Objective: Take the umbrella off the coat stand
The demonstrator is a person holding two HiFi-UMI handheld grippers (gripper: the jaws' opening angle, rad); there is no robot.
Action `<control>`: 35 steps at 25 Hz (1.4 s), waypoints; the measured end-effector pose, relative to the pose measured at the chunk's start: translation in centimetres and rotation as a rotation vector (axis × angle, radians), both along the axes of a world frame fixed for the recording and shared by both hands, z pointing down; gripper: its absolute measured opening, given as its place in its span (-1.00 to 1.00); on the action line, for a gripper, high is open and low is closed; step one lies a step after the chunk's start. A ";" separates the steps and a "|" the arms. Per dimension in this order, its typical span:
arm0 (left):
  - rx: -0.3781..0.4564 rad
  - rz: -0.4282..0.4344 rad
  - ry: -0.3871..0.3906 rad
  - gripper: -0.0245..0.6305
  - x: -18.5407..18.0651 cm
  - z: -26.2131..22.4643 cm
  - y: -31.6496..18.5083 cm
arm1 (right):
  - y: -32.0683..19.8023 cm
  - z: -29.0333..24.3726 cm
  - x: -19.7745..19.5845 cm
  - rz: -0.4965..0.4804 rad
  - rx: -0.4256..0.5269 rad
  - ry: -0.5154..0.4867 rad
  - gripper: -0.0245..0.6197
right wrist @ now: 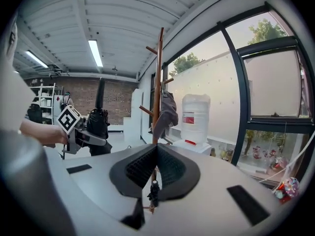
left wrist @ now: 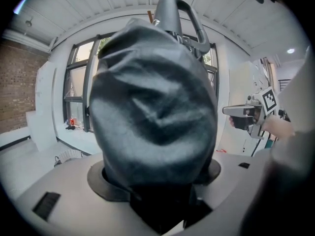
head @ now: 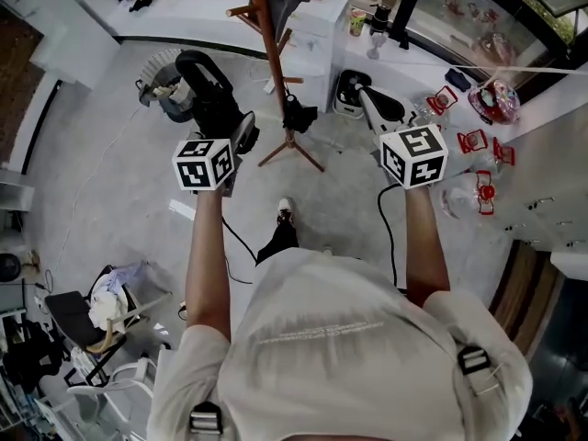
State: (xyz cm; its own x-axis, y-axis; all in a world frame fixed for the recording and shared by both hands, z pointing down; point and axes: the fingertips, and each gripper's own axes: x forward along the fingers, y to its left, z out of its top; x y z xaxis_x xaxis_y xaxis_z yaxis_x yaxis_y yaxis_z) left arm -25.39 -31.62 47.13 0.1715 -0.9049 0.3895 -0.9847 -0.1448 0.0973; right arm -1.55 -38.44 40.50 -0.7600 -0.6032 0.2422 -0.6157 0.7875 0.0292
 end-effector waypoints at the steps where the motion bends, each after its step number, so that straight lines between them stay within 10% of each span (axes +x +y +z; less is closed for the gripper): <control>1: 0.000 -0.010 -0.006 0.04 0.1 -0.2 1.1 | 0.5 -0.3 0.2 -0.009 0.002 -0.009 -0.87; 19: 0.021 -0.109 -0.016 0.04 4.4 -2.1 14.2 | 9.3 -3.8 3.8 -0.114 0.140 0.031 -0.87; 35: 0.062 -0.100 -0.064 0.04 5.1 -5.0 15.4 | 9.6 -4.7 4.1 -0.103 0.183 0.037 -0.87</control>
